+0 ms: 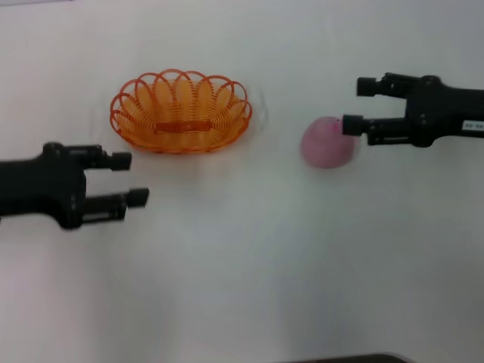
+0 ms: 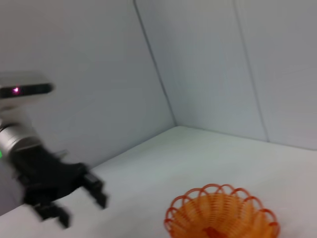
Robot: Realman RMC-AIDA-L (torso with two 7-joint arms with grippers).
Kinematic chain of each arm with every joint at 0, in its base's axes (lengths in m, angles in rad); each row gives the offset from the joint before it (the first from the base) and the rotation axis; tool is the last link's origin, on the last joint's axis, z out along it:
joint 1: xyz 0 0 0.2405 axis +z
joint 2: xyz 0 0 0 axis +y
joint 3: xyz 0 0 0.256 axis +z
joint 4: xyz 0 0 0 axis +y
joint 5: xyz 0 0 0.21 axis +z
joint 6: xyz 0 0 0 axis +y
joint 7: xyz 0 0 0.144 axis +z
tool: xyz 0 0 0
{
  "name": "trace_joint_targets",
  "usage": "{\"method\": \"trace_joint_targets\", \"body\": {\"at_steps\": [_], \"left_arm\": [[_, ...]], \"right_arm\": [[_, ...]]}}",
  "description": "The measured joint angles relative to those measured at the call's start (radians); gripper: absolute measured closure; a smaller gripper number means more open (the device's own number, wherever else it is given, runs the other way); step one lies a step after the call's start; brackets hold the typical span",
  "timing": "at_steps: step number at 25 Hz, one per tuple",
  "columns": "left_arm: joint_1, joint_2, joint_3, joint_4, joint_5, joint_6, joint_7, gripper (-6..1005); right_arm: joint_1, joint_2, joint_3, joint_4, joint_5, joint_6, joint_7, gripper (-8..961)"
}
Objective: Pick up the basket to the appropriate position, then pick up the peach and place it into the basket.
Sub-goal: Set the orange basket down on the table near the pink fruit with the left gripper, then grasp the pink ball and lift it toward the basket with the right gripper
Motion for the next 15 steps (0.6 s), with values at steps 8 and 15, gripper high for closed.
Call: {"method": "trace_joint_targets", "body": {"at_steps": [8,15], "left_arm": [[0.044,-0.003,-0.085,-0.126,-0.027,0.029,0.189,248],[0.059,-0.004,-0.110,-0.154,-0.039,0.048,0.213,164]], "right_arm": [[0.011,-0.030,0.019,-0.024,0.000,0.001,0.042,9],[0.039,-0.038,0.008,-0.089,-0.010,0.001,0.084,10]]}}
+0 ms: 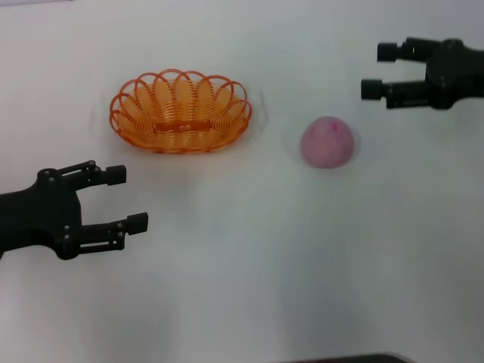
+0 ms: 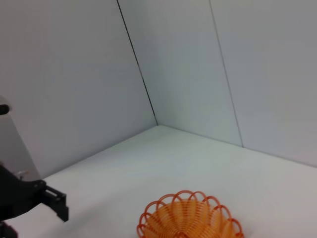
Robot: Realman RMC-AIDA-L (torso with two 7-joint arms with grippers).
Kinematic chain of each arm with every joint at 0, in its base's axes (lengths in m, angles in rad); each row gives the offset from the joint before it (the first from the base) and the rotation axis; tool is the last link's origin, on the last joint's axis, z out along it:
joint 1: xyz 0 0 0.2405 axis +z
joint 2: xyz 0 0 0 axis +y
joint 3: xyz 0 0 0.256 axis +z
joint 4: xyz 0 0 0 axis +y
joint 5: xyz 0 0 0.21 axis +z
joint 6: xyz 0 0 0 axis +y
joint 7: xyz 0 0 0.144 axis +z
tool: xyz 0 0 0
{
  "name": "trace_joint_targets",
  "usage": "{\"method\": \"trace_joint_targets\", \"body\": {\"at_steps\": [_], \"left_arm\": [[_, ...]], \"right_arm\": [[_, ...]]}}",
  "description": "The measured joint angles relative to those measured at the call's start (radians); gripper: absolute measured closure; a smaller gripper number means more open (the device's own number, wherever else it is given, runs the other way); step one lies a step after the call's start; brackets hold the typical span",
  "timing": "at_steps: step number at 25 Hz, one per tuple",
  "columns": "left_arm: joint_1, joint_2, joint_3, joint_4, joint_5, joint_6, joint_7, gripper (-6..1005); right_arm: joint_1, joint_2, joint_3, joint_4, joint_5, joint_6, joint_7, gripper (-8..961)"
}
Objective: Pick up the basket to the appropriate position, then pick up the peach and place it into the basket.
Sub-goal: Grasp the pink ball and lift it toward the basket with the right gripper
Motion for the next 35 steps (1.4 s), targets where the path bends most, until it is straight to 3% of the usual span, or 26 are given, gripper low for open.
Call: {"method": "trace_joint_targets", "body": {"at_steps": [8,13,19,25,35], "left_arm": [[0.001,0.000,-0.010,-0.031,-0.008,0.001,0.018,161],[-0.001,0.000,-0.011,-0.037,-0.022,-0.001,0.019,161],[-0.003,0.000,-0.018,-0.047,-0.036,-0.005,0.020,161],[-0.006,0.000,-0.018,-0.049,-0.045,-0.006,0.021,162],[-0.010,0.001,-0.018,-0.062,-0.062,-0.007,0.025,162]], "right_arm": [[0.048,-0.005,-0.143,-0.278,-0.013,-0.009,0.242,9],[0.116,-0.005,-0.199,-0.426,-0.111,-0.045,0.366,11],[0.242,0.016,-0.234,-0.441,-0.383,-0.104,0.445,11],[0.320,0.051,-0.378,-0.443,-0.647,-0.106,0.503,10],[0.351,0.066,-0.499,-0.441,-0.727,-0.081,0.554,9]]}}
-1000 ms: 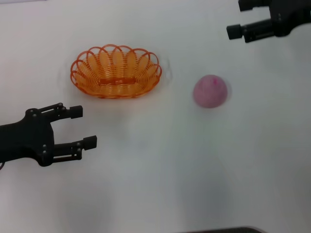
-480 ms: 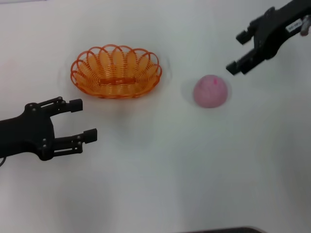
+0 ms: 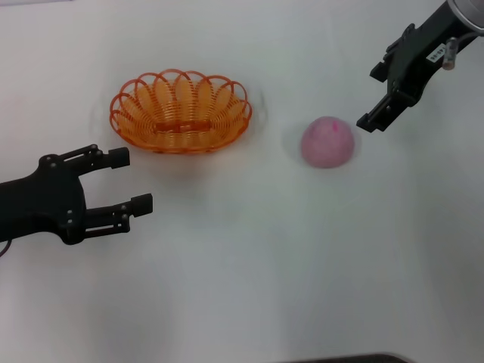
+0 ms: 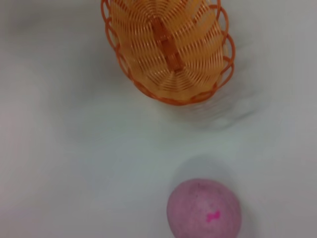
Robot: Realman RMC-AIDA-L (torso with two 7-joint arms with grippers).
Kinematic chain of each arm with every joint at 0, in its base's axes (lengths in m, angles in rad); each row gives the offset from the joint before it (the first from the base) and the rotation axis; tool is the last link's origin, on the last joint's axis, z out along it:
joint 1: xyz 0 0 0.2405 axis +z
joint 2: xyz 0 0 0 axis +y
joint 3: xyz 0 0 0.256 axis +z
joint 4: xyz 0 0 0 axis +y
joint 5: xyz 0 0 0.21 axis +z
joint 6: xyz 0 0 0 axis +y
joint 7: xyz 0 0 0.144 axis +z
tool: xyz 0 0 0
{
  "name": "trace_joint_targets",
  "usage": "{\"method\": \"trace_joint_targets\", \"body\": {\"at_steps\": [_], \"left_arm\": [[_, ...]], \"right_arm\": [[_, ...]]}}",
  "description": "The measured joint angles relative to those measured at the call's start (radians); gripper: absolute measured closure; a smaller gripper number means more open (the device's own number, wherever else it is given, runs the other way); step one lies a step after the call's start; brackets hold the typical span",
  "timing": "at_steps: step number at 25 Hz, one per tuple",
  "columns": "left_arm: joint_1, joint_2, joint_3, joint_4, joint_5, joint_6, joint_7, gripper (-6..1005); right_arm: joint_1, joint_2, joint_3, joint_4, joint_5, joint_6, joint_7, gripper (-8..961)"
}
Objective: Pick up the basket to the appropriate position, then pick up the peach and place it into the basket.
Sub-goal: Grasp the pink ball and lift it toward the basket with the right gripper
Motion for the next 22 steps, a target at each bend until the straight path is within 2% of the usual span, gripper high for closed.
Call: {"method": "trace_joint_targets", "body": {"at_steps": [6,14,22], "left_arm": [[-0.002,0.000,0.000,0.000,0.000,0.000,0.000,161],[-0.002,0.000,0.006,-0.020,0.000,-0.019,0.014,161],[-0.002,0.000,0.001,-0.022,0.000,-0.022,0.016,162]], "right_arm": [[-0.005,0.002,-0.041,0.042,0.002,0.064,0.006,9],[-0.009,0.003,-0.085,0.237,0.067,0.261,-0.013,11],[-0.008,0.007,-0.197,0.362,0.115,0.396,-0.011,25]]}}
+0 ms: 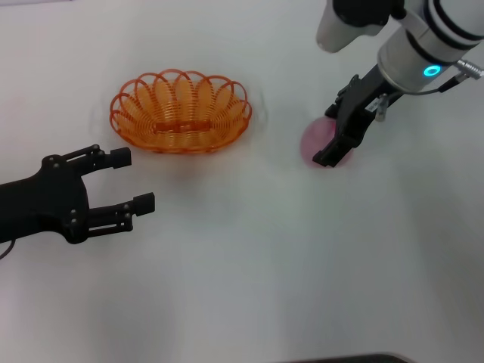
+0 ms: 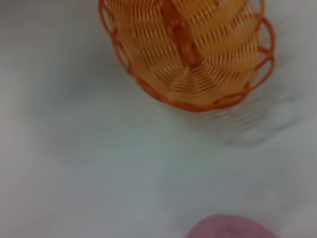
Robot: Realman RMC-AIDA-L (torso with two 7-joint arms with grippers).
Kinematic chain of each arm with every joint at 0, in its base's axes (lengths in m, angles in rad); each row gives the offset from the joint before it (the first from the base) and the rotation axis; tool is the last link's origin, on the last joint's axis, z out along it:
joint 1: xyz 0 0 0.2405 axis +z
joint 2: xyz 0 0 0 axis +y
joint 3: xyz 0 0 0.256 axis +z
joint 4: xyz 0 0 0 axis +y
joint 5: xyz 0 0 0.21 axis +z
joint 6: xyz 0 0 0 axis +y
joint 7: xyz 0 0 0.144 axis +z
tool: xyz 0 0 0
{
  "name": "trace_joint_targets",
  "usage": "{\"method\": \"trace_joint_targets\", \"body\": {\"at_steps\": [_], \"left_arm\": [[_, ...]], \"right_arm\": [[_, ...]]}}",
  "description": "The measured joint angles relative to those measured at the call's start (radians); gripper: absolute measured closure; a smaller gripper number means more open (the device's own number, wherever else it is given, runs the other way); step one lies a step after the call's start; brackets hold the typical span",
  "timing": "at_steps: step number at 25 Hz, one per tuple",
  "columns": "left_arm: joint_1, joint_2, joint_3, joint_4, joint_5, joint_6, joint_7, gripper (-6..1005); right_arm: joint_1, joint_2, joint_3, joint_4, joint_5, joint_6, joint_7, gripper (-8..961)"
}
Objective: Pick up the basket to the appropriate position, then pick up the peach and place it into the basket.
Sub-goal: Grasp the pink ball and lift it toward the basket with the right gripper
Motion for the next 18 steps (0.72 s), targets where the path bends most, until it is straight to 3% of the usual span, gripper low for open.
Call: {"method": "trace_joint_targets", "body": {"at_steps": [15,18], "left_arm": [[0.000,0.000,0.004,0.000,0.000,-0.001,0.001,161],[0.000,0.000,0.005,0.000,0.000,-0.001,0.001,161]], "right_arm": [[0.000,-0.001,-0.017,0.012,0.001,0.010,0.004,85],[0.000,-0.002,-0.017,0.010,0.001,0.008,0.006,188]]}}
